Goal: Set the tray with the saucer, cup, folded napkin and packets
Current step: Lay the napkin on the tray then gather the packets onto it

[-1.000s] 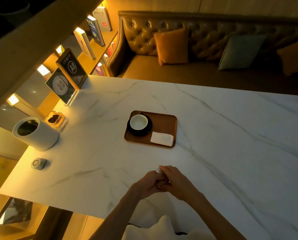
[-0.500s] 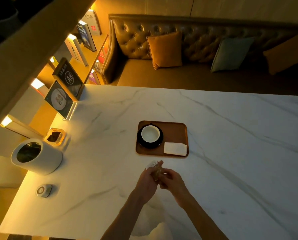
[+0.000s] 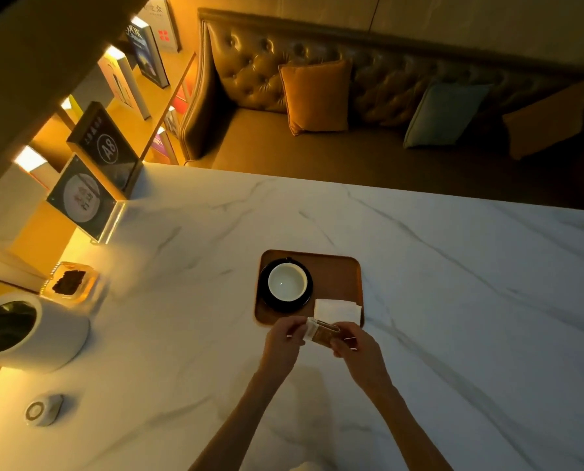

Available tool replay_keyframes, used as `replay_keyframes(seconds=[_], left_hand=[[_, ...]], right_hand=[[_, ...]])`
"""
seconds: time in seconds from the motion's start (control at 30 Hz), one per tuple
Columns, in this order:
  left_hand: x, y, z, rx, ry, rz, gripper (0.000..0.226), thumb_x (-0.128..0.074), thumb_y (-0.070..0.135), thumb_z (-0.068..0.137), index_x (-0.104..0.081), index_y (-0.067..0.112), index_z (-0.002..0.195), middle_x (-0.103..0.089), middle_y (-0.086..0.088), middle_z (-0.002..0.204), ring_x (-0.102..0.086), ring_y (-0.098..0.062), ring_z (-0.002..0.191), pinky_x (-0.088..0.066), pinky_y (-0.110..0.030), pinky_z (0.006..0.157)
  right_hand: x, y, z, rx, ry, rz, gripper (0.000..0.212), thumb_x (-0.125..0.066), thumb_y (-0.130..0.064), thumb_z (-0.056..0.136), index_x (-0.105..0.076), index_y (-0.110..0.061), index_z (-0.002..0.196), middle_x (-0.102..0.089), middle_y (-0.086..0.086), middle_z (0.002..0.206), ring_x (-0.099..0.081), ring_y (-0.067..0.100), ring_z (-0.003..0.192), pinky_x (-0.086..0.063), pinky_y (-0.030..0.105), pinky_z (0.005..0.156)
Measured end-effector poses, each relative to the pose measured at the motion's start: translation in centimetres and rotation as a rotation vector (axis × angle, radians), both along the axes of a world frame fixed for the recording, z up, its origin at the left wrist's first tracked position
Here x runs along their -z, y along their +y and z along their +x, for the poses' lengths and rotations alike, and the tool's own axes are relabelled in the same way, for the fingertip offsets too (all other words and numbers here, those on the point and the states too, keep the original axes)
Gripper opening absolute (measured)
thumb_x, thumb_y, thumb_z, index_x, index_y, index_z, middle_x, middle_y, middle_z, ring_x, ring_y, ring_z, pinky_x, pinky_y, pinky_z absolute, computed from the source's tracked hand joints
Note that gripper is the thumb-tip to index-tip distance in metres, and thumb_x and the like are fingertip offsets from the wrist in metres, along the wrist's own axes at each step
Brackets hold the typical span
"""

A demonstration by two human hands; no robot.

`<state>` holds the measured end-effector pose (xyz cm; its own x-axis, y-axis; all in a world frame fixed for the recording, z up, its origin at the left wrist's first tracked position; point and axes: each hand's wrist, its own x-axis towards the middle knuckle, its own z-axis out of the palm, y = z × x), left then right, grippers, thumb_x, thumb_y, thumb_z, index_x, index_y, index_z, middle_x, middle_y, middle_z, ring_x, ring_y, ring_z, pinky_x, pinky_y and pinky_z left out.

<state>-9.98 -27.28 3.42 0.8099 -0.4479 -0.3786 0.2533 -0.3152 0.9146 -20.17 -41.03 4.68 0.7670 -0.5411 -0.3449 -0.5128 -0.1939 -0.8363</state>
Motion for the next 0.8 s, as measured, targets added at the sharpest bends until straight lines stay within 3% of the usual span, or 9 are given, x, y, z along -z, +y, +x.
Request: replay_keyframes(seconds=[0.2, 0.37, 0.53, 0.8], left_hand=[[2.0, -4.8, 0.2, -0.031, -0.057, 0.083, 0.012, -0.056, 0.007, 0.094, -0.064, 0.015, 0.089, -0.066, -0.004, 0.09, -0.065, -0.02, 0.079, -0.06, -0.028, 0.065], [3.7, -8.7, 2.5, -0.023, -0.009, 0.176, 0.008, -0.061, 0.006, 0.092, -0.067, 0.004, 0.096, -0.067, -0.008, 0.091, -0.066, -0.016, 0.079, -0.06, -0.026, 0.069], [5.6, -13.3, 5.2, -0.02, 0.063, 0.25, 0.007, -0.06, 0.007, 0.092, -0.067, 0.005, 0.095, -0.067, -0.009, 0.083, -0.065, -0.019, 0.07, -0.06, -0.027, 0.063], [9.5, -18.3, 8.1, 0.038, 0.003, 0.433, 0.02, -0.058, 0.008, 0.092, -0.068, 0.006, 0.109, -0.071, -0.008, 0.101, -0.067, -0.018, 0.09, -0.061, -0.036, 0.078]], right_hand=[[2.1, -4.9, 1.3, 0.026, 0.043, 0.02, 0.022, -0.058, -0.009, 0.093, -0.065, -0.01, 0.113, -0.07, 0.009, 0.093, -0.071, 0.016, 0.075, -0.057, 0.016, 0.065], [5.1, -8.7, 3.5, 0.147, 0.11, 0.074, 0.017, -0.062, -0.011, 0.09, -0.068, -0.011, 0.106, -0.069, -0.001, 0.076, -0.068, 0.014, 0.064, -0.057, 0.018, 0.056], [7.9, -12.6, 6.4, 0.244, 0.157, 0.122, 0.016, -0.064, -0.011, 0.088, -0.066, -0.008, 0.103, -0.069, 0.003, 0.069, -0.065, 0.012, 0.055, -0.053, 0.019, 0.05], [11.8, -15.8, 10.4, 0.167, 0.286, 0.043, 0.031, -0.043, -0.007, 0.098, -0.06, -0.003, 0.124, -0.071, 0.019, 0.099, -0.064, 0.017, 0.066, -0.053, 0.022, 0.062]])
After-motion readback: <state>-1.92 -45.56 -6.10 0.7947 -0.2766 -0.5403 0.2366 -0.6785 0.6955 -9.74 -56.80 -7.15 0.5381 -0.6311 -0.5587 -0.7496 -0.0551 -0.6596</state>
